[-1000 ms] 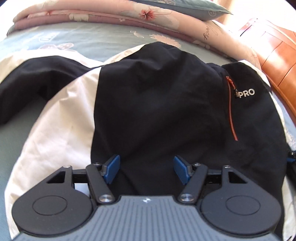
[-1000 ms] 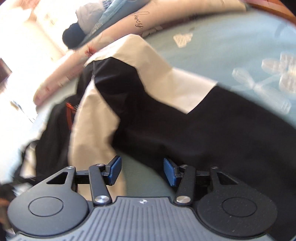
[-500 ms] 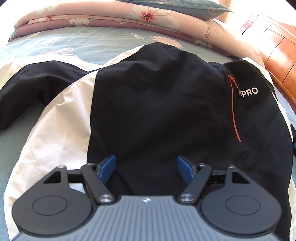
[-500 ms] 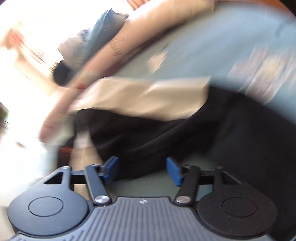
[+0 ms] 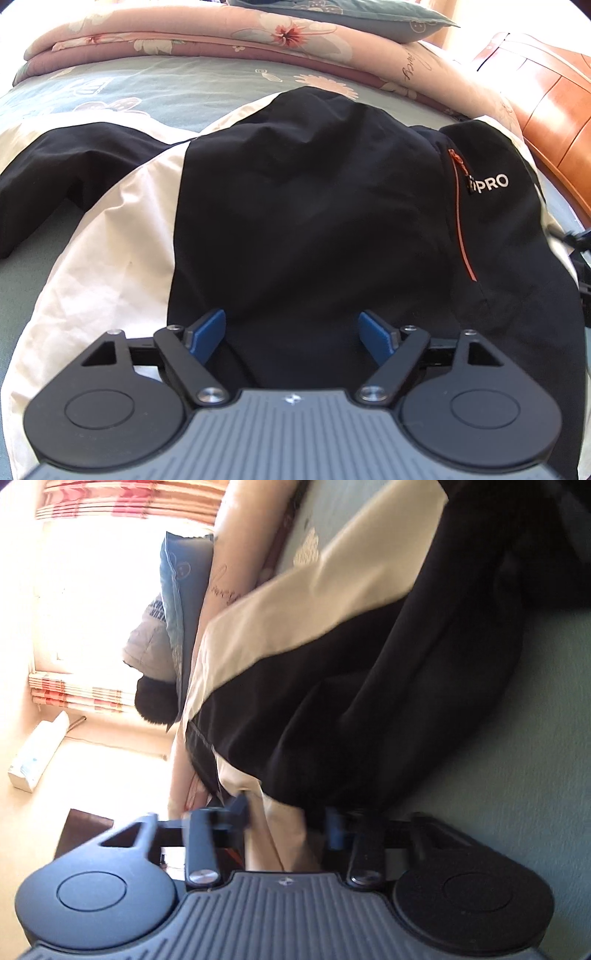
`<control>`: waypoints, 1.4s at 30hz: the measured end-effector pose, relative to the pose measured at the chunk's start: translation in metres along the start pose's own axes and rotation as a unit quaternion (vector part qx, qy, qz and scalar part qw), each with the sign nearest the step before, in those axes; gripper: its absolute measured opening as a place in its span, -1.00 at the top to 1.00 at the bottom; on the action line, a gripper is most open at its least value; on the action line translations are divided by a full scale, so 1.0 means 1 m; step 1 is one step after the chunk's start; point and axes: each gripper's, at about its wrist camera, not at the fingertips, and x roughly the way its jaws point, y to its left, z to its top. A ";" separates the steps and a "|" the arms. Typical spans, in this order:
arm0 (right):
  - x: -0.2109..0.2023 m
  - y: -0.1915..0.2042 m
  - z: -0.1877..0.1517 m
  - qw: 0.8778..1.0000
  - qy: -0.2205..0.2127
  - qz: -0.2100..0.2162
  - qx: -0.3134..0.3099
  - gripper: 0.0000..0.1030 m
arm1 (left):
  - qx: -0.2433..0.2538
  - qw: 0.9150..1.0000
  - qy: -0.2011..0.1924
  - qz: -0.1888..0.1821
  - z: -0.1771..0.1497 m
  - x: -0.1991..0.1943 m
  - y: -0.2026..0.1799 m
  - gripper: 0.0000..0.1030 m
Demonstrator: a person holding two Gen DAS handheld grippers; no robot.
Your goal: Fold clothes
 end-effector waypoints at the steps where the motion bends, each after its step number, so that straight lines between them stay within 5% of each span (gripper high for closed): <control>1: -0.001 0.002 0.003 1.000 -0.011 -0.004 -0.001 0.59 | 0.001 1.000 0.000 -0.001 0.000 0.000 0.000 -0.56; 8: -0.018 0.028 0.022 0.996 -0.058 -0.024 -0.061 0.83 | 0.005 1.000 0.003 -0.006 0.002 0.001 -0.001 -0.56; 15: -0.053 0.070 0.029 0.976 -0.099 -0.069 -0.179 0.88 | -0.010 1.000 0.013 -0.018 0.005 -0.005 0.000 -0.56; 19: -0.073 0.094 0.034 0.957 -0.121 -0.095 -0.245 0.89 | 0.038 0.998 -0.011 0.044 0.004 0.002 -0.007 -0.57; 22: -0.047 0.065 0.036 0.951 -0.076 -0.152 -0.257 0.70 | 0.067 0.992 -0.019 0.101 0.002 0.016 -0.009 -0.58; 25: -0.038 0.034 0.034 0.951 -0.028 -0.200 -0.233 0.56 | 0.047 0.994 -0.011 0.099 0.005 0.008 -0.010 -0.55; 28: -0.074 0.027 0.016 0.954 -0.026 -0.181 -0.236 0.53 | 0.053 0.996 -0.018 0.066 0.003 -0.009 -0.018 -0.55; 32: -0.104 0.049 -0.029 0.944 0.020 -0.127 -0.304 0.43 | 0.077 0.996 -0.041 0.024 -0.002 -0.030 -0.049 -0.55; 38: -0.056 0.054 -0.123 0.905 0.145 -0.121 -0.380 0.33 | 0.100 0.993 -0.053 -0.027 -0.008 -0.050 -0.095 -0.55; 42: -0.042 0.048 -0.178 0.915 0.191 -0.083 -0.347 0.19 | 0.109 0.992 -0.051 -0.045 -0.014 -0.068 -0.102 -0.56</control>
